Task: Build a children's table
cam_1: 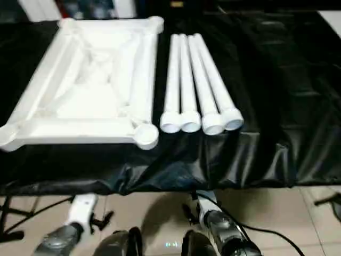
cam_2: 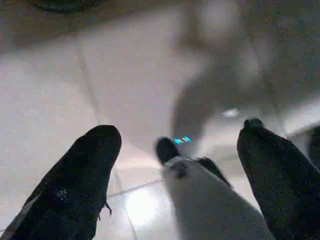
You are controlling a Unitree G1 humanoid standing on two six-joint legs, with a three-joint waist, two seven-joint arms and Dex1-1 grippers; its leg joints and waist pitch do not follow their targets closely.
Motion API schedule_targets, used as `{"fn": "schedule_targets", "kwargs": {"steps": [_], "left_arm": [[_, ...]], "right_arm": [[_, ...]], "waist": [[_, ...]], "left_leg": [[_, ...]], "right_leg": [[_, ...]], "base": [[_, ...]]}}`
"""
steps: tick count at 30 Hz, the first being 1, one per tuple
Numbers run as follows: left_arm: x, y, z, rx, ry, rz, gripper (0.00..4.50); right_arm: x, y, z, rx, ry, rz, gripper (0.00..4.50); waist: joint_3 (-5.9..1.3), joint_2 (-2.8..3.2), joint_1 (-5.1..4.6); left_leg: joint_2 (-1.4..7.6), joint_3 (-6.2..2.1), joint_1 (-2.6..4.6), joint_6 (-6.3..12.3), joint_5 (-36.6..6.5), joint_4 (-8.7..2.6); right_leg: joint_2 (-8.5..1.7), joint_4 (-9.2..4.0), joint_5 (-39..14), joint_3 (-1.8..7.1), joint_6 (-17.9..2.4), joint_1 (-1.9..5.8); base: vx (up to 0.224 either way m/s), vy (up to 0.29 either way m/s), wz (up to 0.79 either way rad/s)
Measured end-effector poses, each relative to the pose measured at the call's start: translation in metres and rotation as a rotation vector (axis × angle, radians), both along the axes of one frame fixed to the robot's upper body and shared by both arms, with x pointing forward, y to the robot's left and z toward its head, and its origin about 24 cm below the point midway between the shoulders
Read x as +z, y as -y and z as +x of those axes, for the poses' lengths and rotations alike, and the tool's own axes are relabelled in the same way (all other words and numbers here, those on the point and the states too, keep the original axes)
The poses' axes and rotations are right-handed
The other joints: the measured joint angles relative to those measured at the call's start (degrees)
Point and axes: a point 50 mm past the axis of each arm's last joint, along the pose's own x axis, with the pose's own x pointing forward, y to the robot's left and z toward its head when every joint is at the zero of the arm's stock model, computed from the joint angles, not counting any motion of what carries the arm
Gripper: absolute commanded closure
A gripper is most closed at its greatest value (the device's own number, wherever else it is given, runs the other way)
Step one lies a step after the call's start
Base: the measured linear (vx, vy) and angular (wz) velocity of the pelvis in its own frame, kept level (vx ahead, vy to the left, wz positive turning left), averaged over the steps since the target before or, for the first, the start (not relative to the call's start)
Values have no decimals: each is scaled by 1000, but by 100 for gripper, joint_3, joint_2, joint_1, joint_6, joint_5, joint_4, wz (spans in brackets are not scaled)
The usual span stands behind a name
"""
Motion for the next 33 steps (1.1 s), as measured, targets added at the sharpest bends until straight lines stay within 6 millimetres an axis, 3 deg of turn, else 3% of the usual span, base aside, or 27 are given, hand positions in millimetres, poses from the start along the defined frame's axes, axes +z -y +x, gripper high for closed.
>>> {"fn": "schedule_targets", "kwargs": {"steps": [5, 9, 11, 15, 17, 21, 25, 33], "left_arm": [[-12, 0, -8, -37, -64, 41, 27], [-15, 11, -12, -152, -68, 9, 27], [-11, 15, -13, -198, -41, -22, 27], [1, 17, -12, -254, 2, -94, 27], [5, 18, -9, -274, 24, -112, 27], [15, 29, -3, -360, 52, -177, 27], [26, 40, 2, -459, 92, -221, 27], [54, 39, -7, -525, 144, -324, 27]], "right_arm": [[-1, 5, -1, 54, -32, -47, 2], [0, 6, -4, 158, -25, -39, 2], [0, 4, -8, 215, -14, -1, 2], [3, -6, -12, 368, 2, 90, 2], [5, -12, -11, 424, 18, 113, 2], [12, -23, -9, 579, 58, 157, 2], [23, -32, 0, 698, 134, 171, 2], [32, -39, 4, 781, 218, 203, 2]], "waist": [[144, -76, -79], [294, -202, -97], [332, -242, -89], [377, -259, -108], [394, -244, -103], [461, -158, -85], [527, -153, -80], [562, -92, -91]], "left_leg": [[-2, 1, -16, 2, 1, -18], [-2, 5, -25, 2, 1, -24], [-1, 6, -27, 2, 1, -37], [-1, 30, -28, 5, 1, -53], [0, 33, -26, 6, 2, -55], [1, 58, -20, 9, 4, -54], [3, 61, -22, 14, 8, -51], [6, 67, -22, 19, 11, -45]], "right_leg": [[0, -9, -1, -1, 2, -21], [0, -13, 0, 3, 3, -34], [0, -30, 0, 2, 3, -35], [0, -38, 0, 18, 4, -46], [0, -35, 0, 18, 4, -47], [-6, -28, 2, 29, 3, -50], [-6, -8, 1, 32, 3, -62], [-6, 22, -2, 34, -4, -74]], "base": [[0, 0, 0], [0, 0, 0], [0, 0, 0], [0, 0, 0], [0, 0, 0], [0, 0, 0], [0, 0, 0], [0, 0, 0]]}}
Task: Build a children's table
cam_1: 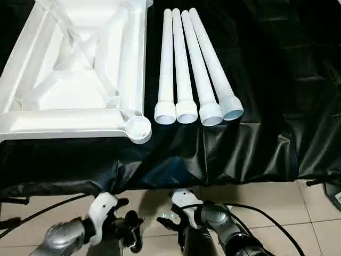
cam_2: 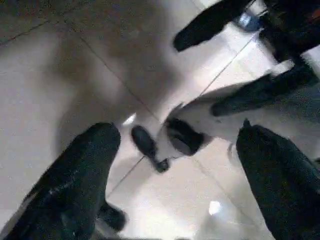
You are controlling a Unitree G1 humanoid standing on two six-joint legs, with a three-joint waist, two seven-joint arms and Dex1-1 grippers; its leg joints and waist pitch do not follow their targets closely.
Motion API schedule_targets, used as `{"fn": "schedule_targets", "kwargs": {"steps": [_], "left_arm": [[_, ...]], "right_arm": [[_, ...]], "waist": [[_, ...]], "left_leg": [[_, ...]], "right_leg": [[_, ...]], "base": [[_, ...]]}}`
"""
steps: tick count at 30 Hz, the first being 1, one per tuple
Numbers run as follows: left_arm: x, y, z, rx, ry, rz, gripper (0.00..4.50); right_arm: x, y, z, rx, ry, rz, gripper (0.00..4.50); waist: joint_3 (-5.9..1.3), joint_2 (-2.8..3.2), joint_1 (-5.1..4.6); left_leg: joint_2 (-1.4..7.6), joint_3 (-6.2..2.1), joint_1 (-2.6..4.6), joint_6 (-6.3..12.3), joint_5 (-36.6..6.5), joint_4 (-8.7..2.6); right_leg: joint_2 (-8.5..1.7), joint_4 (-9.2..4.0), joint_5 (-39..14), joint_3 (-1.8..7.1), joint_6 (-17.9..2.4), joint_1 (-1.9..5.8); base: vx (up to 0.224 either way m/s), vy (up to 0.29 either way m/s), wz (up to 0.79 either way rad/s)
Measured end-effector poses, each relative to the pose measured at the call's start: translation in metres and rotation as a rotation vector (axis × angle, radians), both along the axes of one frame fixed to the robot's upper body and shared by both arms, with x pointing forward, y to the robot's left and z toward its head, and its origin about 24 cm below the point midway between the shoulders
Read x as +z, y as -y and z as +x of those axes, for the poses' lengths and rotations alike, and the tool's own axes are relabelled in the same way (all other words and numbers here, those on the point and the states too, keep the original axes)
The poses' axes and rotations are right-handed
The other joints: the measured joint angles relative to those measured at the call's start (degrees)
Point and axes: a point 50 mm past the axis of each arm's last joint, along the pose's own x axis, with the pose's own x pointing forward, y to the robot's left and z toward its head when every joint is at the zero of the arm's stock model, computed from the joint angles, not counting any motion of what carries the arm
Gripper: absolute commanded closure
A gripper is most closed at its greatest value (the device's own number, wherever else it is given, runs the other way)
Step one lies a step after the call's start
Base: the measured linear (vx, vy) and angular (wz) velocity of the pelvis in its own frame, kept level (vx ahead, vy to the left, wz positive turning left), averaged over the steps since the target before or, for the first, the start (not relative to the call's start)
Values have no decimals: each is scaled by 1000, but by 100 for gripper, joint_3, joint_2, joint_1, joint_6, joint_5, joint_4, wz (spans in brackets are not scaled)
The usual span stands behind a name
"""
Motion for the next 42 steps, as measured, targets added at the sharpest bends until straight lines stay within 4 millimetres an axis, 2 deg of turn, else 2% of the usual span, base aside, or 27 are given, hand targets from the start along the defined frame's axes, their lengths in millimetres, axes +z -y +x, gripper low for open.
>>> {"fn": "schedule_targets", "kwargs": {"steps": [3, 5, 7, 12, 14, 18, 22, 25, 28, 30, 32, 36, 37, 42], "left_arm": [[7, 2, 0, -15, -16, -37, 27], [11, 2, 1, -17, -27, -46, 27], [15, 3, 2, -17, -33, -64, 27], [26, 7, 0, -26, -37, -107, 27], [30, 7, -2, -35, -45, -115, 27], [34, 5, -4, -54, -47, -102, 27], [30, 4, 3, -35, -21, -48, 27], [18, 4, 13, 27, 1, 24, 27], [-6, -4, 25, 183, 4, 174, 27], [-16, -13, 27, 259, -17, 248, 27], [-19, -16, 29, 296, -23, 270, 27], [-28, -29, 30, 411, -54, 297, 27], [-29, -32, 32, 429, -53, 299, 27], [-30, -31, 40, 454, -34, 292, 27]], "right_arm": [[3, -2, 2, 23, 20, 15, 2], [5, -3, 4, 35, 32, 20, 2], [8, -3, 7, 55, 41, 24, 2], [14, -5, 11, 89, 72, 45, 2], [15, -6, 10, 99, 76, 54, 2], [16, -5, 11, 92, 81, 69, 2], [11, -1, 11, 44, 60, 29, 2], [1, 9, 12, -101, 21, -54, 2], [-3, 12, 10, -320, -16, -63, 2], [-2, 9, 15, -431, -33, -52, 2], [-2, 9, 19, -483, -45, -55, 2], [-13, 22, 15, -653, -104, -66, 2], [-14, 23, 13, -665, -114, -66, 2], [-19, 9, 5, -674, -158, -62, 2]], "waist": [[10, -4, 20], [46, -20, 22], [124, -30, 20], [264, -41, 55], [284, -45, 77], [288, -47, 83], [287, -46, 112], [281, -38, 133], [265, -51, 136], [242, -81, 69], [215, -83, 43], [35, -97, 101], [20, -102, 111], [-129, -84, 147]], "left_leg": [[1, 3, 3, 1, 1, 6], [2, 4, 4, 0, 1, 6], [2, 6, 3, -1, 2, 8], [2, 12, -11, 6, 8, 8], [2, 17, -22, 34, 33, 8], [2, 18, -106, 50, 43, 29], [2, 17, -102, 71, 56, 45], [2, 19, -75, 70, 64, 56], [3, 22, -35, 35, 83, 54], [3, 16, 1, 14, 96, 48], [3, 7, 13, 5, 95, 50], [3, 10, 16, 3, 102, 47], [3, 10, 15, 4, 102, 49], [4, 7, 12, 17, 109, 70]], "right_leg": [[0, 8, 0, 1, 0, 0], [-1, 9, 1, 1, -2, 0], [-2, 10, 10, 1, -15, 0], [-7, 13, 11, -1, -17, -13], [-8, 16, 11, 0, -17, -25], [-9, 33, 14, 1, -12, -104], [-13, 59, 16, -2, -12, -104], [-19, 86, 22, -1, -20, -87], [-20, 108, 28, 4, -25, -60], [-19, 114, 40, 6, -23, -43], [-19, 113, 43, 0, -23, -29], [-19, 105, 43, -1, -24, -22], [-19, 105, 43, -2, -24, -22], [-19, 114, 60, -2, -17, -21]], "base": [[0, 0, 0], [0, 0, 0], [0, 0, 0], [0, 0, 0], [0, 0, 0], [0, 0, 0], [0, 0, 0], [0, 0, 0], [0, 0, 0], [0, 0, 0], [0, 0, 0], [0, 0, 0], [0, 0, 0], [0, 0, 0]]}}
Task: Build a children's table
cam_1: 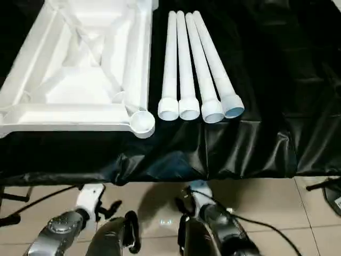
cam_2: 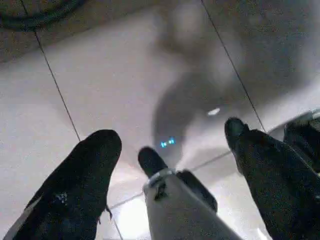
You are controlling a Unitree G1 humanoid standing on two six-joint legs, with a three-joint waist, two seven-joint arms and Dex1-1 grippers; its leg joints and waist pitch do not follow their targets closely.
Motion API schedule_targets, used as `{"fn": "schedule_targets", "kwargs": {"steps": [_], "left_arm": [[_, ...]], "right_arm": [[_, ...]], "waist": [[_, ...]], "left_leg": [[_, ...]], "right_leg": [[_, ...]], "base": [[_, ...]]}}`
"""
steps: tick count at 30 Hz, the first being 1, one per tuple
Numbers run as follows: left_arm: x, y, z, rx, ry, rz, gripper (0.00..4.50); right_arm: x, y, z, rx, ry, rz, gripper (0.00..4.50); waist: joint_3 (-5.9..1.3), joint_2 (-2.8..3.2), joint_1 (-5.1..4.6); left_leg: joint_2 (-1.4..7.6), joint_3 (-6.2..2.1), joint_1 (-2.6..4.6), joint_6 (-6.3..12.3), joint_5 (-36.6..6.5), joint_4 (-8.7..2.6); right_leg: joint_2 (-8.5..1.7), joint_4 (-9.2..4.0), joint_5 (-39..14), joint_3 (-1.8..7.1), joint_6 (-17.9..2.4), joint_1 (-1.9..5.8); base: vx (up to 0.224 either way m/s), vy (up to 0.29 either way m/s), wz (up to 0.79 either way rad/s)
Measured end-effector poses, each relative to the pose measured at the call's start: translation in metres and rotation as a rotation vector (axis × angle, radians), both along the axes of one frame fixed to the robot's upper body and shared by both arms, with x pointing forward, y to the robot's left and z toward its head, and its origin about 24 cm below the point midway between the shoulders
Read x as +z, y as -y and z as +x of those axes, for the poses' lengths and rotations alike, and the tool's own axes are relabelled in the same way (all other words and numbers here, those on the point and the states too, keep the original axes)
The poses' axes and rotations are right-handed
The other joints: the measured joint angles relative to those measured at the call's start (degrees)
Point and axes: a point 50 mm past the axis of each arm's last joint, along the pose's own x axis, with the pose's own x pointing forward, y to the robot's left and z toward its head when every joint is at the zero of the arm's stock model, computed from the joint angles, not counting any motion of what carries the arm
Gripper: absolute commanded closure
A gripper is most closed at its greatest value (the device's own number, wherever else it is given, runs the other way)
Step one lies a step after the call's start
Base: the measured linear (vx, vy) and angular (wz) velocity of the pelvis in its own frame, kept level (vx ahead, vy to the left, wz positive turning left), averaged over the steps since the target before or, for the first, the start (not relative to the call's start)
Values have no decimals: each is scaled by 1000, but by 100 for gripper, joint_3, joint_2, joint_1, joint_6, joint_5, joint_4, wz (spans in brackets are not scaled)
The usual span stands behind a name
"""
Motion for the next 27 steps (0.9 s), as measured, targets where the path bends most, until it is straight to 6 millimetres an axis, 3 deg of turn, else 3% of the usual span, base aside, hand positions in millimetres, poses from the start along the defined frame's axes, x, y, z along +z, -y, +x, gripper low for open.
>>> {"fn": "schedule_targets", "kwargs": {"steps": [2, 5, 6, 7, 8, 9, 10, 11, 12, 13, 14, 15, 16, 17, 18, 19, 20, 21, 22, 24, 27], "left_arm": [[0, 1, 3, -4, 9, -3, 27], [2, 1, 7, -7, 24, 2, 27], [1, 0, 10, -7, 22, 9, 27], [1, -2, 11, -3, 21, 13, 27], [0, -4, 12, 0, 17, 19, 27], [-1, -6, 11, 2, 9, 22, 27], [-1, -6, 10, -3, 8, 18, 27], [-1, -5, 10, -8, 9, 14, 27], [1, -4, 12, -20, 16, 6, 27], [4, 1, 17, -40, 30, -2, 27], [10, 6, 23, -62, 57, -11, 27], [22, 12, 30, -97, 128, -28, 27], [19, 10, 24, -95, 123, -31, 27], [4, 12, 8, -108, 49, -32, 27], [-8, 14, -6, -128, -19, -36, 27], [-11, 17, -9, -146, -35, -39, 27], [-8, 18, -5, -163, -18, -41, 27], [-3, 18, 0, -182, 12, -44, 27], [0, 18, 2, -192, 25, -48, 27], [11, 19, 6, -226, 73, -78, 12], [36, 23, 9, -275, 186, -114, 12]], "right_arm": [[0, -6, 1, 2, 1, 4, 2], [4, -6, 8, -5, 19, -8, 2], [4, -6, 9, -8, 18, -13, 2], [4, -5, 10, -12, 16, -18, 2], [4, -5, 9, -14, 14, -21, 2], [3, -5, 9, -9, 12, -20, 2], [3, -4, 7, -3, 7, -16, 2], [2, -4, 7, 3, 4, -10, 2], [3, -6, 6, 11, 3, 8, 2], [1, -5, 1, 9, -2, 18, 2], [-3, -2, -4, 2, -17, 18, 2], [-7, 1, -11, 19, -40, 20, 2], [1, -1, -2, 38, 5, 32, 2], [5, 2, 1, 43, 47, 38, 2], [7, 3, -1, 52, 72, 48, 2], [4, 2, -7, 56, 62, 58, 2], [1, 1, -12, 60, 48, 74, 2], [0, -3, -17, 87, 46, 97, 2], [1, -9, -19, 112, 54, 121, 2], [13, -18, -17, 197, 133, 163, 0], [32, -13, -23, 289, 221, 217, 0]], "waist": [[-90, 11, -1], [-298, 33, -7], [-377, 68, -11], [-410, 89, -8], [-420, 102, 5], [-417, 111, -5], [-404, 124, 4], [-356, 142, 6], [-305, 184, 54], [-313, 194, 302], [-334, 156, 512], [-555, -286, 790], [-509, -82, 815], [-465, 70, 849], [-429, 152, 863], [-415, 164, 913], [-399, 180, 881], [-364, 126, 875], [-363, 119, 828], [-366, 108, 628], [-358, 59, 386]], "left_leg": [[4, -7, -60, 42, 12, 42], [10, -62, -357, 208, 48, 225], [24, -121, -515, 247, 67, 310], [34, -147, -589, 288, 93, 335], [42, -153, -623, 359, 138, 337], [48, -130, -595, 328, 121, 286], [53, -125, -550, 282, 93, 258], [59, -121, -465, 177, 26, 225], [93, -81, -390, 164, 26, 110], [115, 145, -406, 149, 31, 24], [157, 348, -411, 106, 57, -69], [194, 649, -592, -299, 21, 245], [219, 194, -559, -303, -53, 653], [154, -346, -421, -219, -183, 911], [-89, -818, -334, -249, -328, 987], [-109, -860, -186, -287, -357, 652], [-76, -770, -134, -424, -282, 405], [23, -583, -126, -331, -109, 194], [96, -487, -130, -302, -31, 138], [107, -438, -197, -219, -52, 190], [86, -420, -268, -165, -63, 230]], "right_leg": [[0, 15, 31, -11, 7, -47], [2, 95, 151, -52, 86, -273], [4, 97, 198, -115, 88, -359], [4, 76, 238, -152, 54, -395], [7, 28, 306, -169, 39, -403], [-11, -47, 352, -205, -9, -374], [-45, -107, 339, -262, 9, -344], [-114, -168, 269, -379, 98, -264], [-137, 27, -185, -516, 33, -149], [-186, 556, -546, -649, -106, -148], [-196, 879, -771, -702, -164, -67], [-54, 1171, -1455, -195, 26, 212], [110, 1319, -1582, -74, -11, 210], [192, 1298, -1570, -16, 1, 255], [207, 1165, -1492, 105, 30, 307], [256, 1002, -1284, 197, 18, 315], [278, 853, -1154, 229, -13, 317], [283, 657, -1025, 237, -31, 301], [283, 551, -946, 212, -26, 317], [225, 495, -868, 160, 67, 321], [190, 438, -794, 144, 186, 316]], "base": [[0, 0, 0], [-74, 11, 4], [-154, 23, 14], [-154, 23, 14], [-201, 34, 11], [-207, 48, -1], [-207, 48, -1], [-218, 49, -8], [-290, 96, -4], [-290, 96, -4], [-215, -62, 37], [171, -339, 66], [171, -339, 66], [205, -135, 26], [-43, 89, 18], [-43, 89, 18], [-112, 42, 57], [-91, 58, 49], [-91, 58, 49], [11, 90, 4], [3, 77, -3]]}}
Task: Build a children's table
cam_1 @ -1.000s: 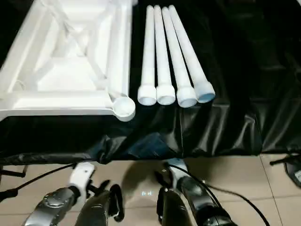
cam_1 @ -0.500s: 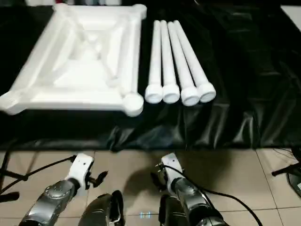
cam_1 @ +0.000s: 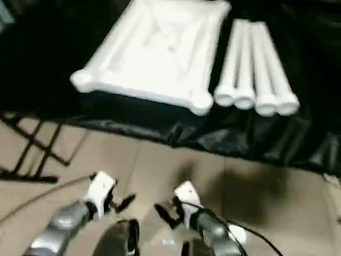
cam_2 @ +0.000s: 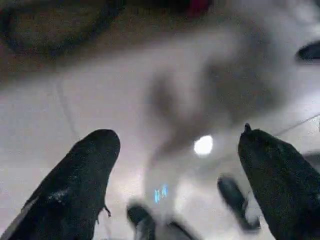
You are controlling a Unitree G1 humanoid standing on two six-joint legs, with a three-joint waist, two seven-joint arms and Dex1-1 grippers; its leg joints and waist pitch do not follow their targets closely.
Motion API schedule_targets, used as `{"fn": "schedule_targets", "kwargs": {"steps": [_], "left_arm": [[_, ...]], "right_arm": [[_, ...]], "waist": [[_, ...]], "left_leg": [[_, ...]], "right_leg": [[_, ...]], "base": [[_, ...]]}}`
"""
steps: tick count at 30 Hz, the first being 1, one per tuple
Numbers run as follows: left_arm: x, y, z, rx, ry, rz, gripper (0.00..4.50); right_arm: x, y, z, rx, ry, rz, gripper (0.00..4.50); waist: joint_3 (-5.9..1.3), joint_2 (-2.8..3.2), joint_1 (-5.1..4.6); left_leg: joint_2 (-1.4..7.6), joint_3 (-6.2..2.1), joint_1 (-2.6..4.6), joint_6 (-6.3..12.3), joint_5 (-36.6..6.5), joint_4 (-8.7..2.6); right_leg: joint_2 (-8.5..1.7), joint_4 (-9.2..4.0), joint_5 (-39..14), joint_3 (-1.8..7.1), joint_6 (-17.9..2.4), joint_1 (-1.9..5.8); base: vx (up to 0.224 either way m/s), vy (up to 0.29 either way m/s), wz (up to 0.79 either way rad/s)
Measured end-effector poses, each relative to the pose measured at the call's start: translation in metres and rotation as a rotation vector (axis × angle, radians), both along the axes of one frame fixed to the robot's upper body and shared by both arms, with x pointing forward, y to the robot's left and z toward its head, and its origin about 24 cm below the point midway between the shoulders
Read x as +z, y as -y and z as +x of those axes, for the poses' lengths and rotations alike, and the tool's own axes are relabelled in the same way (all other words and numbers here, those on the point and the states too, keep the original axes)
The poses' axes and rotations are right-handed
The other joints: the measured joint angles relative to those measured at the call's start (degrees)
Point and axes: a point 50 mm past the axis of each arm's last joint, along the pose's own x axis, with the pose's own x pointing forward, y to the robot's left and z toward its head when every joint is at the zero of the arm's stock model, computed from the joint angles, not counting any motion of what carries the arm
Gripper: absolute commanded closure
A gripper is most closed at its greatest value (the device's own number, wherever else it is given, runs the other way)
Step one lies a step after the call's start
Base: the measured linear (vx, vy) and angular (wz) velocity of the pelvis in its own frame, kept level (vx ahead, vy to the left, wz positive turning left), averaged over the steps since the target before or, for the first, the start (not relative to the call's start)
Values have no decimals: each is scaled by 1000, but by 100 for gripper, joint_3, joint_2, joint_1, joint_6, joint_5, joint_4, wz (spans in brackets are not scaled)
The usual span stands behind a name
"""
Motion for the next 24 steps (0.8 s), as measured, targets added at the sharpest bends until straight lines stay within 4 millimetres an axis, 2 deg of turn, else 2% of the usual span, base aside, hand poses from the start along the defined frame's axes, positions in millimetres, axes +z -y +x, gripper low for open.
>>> {"fn": "schedule_targets", "kwargs": {"steps": [3, 5, 7, 9, 11, 13, 15, 16, 19, 21, 24], "left_arm": [[8, 0, -8, -10, 25, -30, 12], [16, 0, -17, -4, 44, -61, 12], [29, 0, -25, 7, 91, -100, 12], [49, 0, -29, 47, 152, -151, 12], [71, 0, -29, 91, 216, -187, 12], [93, 1, -25, 142, 297, -217, 12], [112, 1, -19, 208, 379, -251, 12], [120, 2, -17, 237, 415, -268, 12], [138, 1, -2, 382, 502, -252, 12], [142, -1, 3, 425, 501, -240, 12], [141, -6, 4, 491, 487, -212, 12]], "right_arm": [[9, 8, -6, 28, 29, 5, 0], [22, 10, -9, 48, 73, 18, 0], [41, 11, -10, 73, 132, 39, 0], [67, 8, -7, 75, 201, 75, 0], [92, 8, -1, 45, 261, 113, 0], [118, 13, 9, -27, 331, 147, 0], [138, 20, 18, -134, 390, 167, 0], [144, 22, 21, -182, 409, 174, 0], [153, 30, 35, -341, 421, 181, 0], [155, 33, 39, -405, 410, 167, 0], [145, 38, 35, -523, 330, 160, 0]], "waist": [[5, -16, -230], [10, -19, -333], [22, -5, -386], [34, 8, -393], [37, 16, -386], [36, 15, -355], [31, -3, -315], [26, -10, -301], [2, -50, -293], [-17, -81, -291], [-59, -130, -283]], "left_leg": [[0, 2, -3, 39, 41, -64], [2, 4, -13, 64, 61, -83], [-2, 7, -16, 104, 89, -114], [-8, 15, -14, 101, 103, -132], [-19, 27, 22, 98, 105, -193], [-43, 46, 95, 71, 122, -288], [-66, 96, 156, 51, 147, -367], [-78, 114, 162, 49, 150, -386], [-79, 126, 155, 58, 270, -421], [-80, 127, 146, 65, 274, -414], [-83, 127, 116, 115, 272, -407]], "right_leg": [[1, -154, 121, -10, 28, 27], [2, -216, 167, -11, 29, 32], [-1, -269, 201, -15, 7, 37], [-7, -281, 227, -11, 11, 35], [-11, -345, 275, -5, 7, 58], [-31, -416, 319, -5, 11, 114], [-72, -446, 337, 2, 6, 130], [-92, -447, 340, 3, 11, 129], [-95, -449, 357, 5, 41, 112], [-95, -462, 359, 10, 45, 109], [-94, -488, 397, 8, 112, 98]], "base": [[-34, 59, -3], [-21, 26, -2], [0, 0, 0], [0, 0, 0], [0, 0, 0], [0, 0, 0], [0, 0, 0], [0, 0, 0], [0, 0, 0], [0, 0, 0], [0, 0, 0]]}}
